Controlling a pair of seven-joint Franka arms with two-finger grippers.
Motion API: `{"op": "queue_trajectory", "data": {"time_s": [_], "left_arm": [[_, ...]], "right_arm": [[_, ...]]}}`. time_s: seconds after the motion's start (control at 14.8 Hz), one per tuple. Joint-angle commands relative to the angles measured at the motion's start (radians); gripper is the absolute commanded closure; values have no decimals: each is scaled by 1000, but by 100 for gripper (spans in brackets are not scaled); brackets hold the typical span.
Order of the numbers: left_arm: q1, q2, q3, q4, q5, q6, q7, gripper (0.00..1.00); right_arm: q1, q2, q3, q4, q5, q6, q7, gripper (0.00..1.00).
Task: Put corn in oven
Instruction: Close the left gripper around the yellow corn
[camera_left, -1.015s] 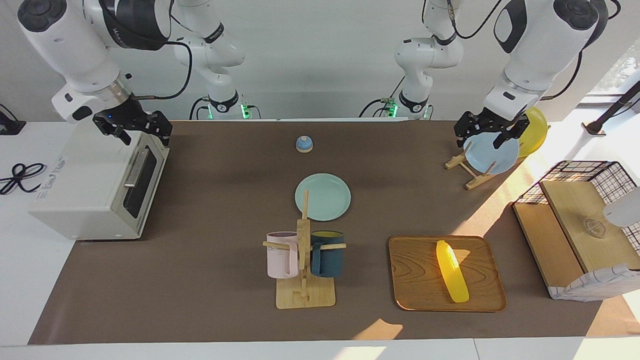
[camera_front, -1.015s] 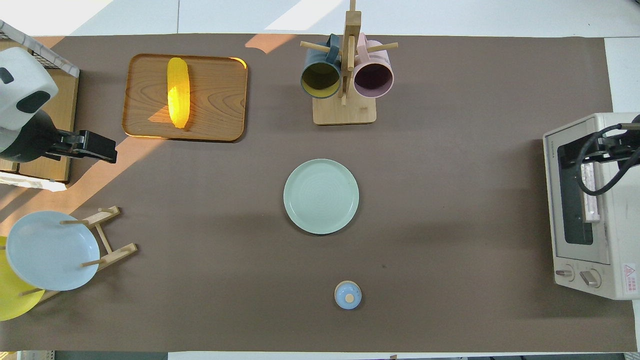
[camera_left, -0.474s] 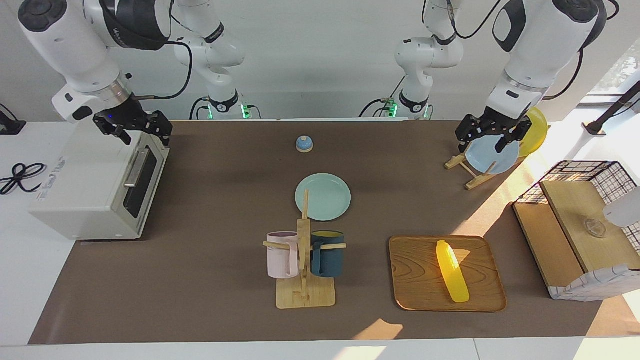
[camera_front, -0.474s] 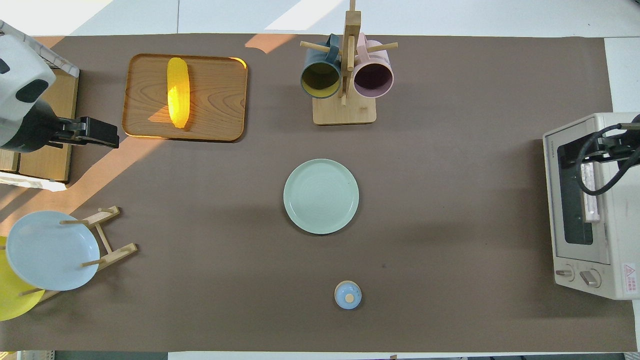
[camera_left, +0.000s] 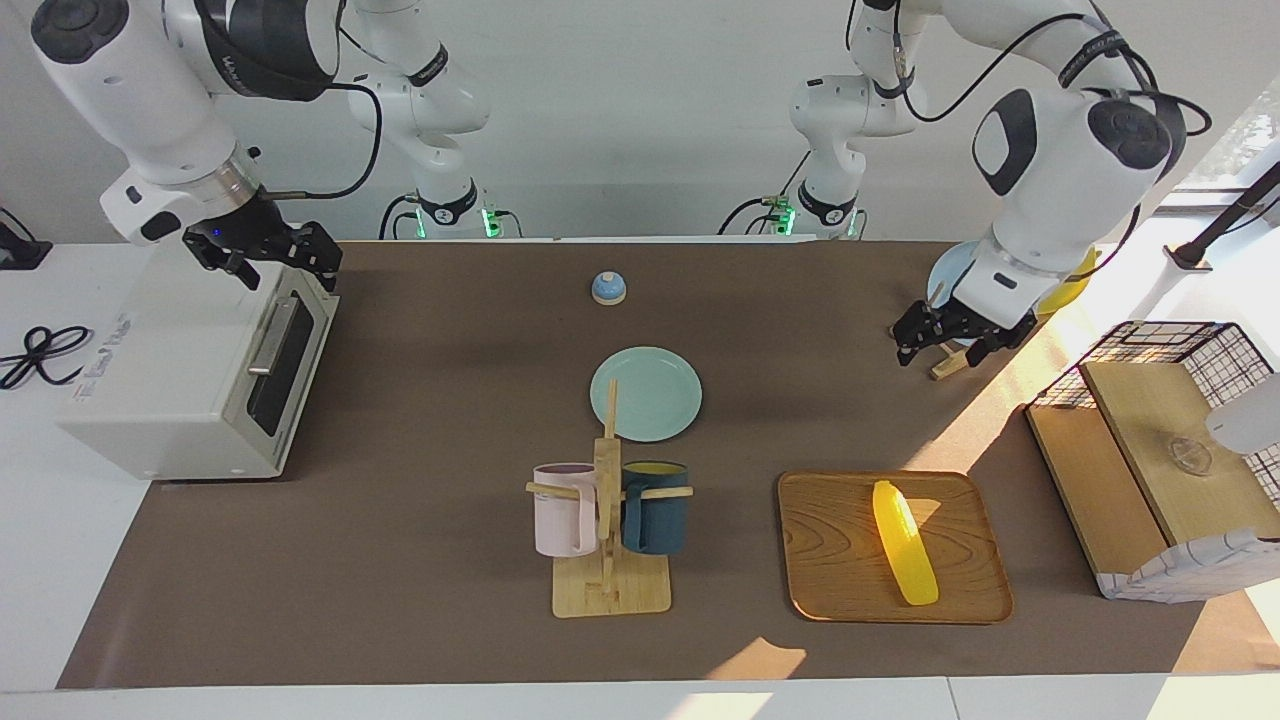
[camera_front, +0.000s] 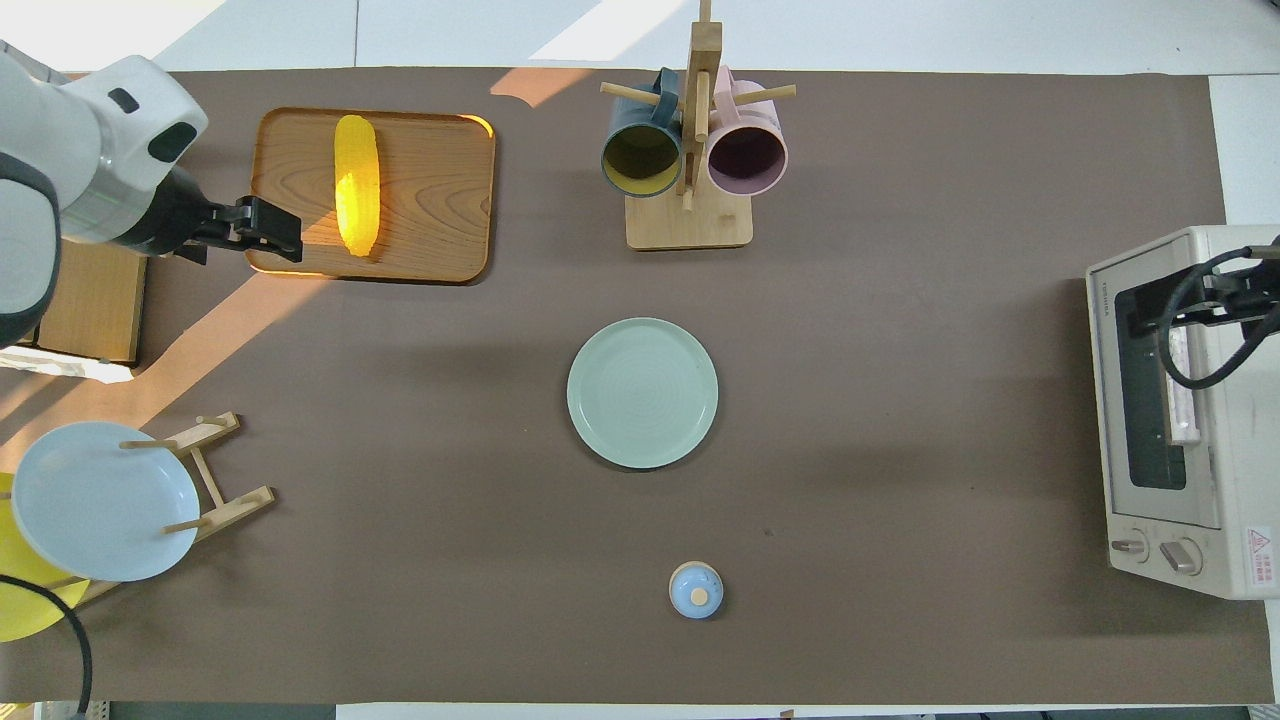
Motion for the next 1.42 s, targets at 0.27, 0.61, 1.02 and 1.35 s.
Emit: {"op": "queue_trajectory", "data": {"time_s": [0.27, 0.61, 1.02, 1.35], "left_arm": [[-29, 332, -1, 194, 4, 207, -2, 0], [-22, 480, 3, 339, 53, 258, 74, 0], [-20, 517, 5, 307, 66, 355, 74, 0], [-22, 546, 5, 311, 88, 367, 84, 0]], "right_arm": [[-16, -45, 3, -100, 27, 86, -13, 81], [-26, -99, 0, -381, -26, 358, -19, 100], [-45, -56, 2, -366, -162, 358, 19, 100], [-49, -62, 3, -372, -217, 332, 19, 100]]}}
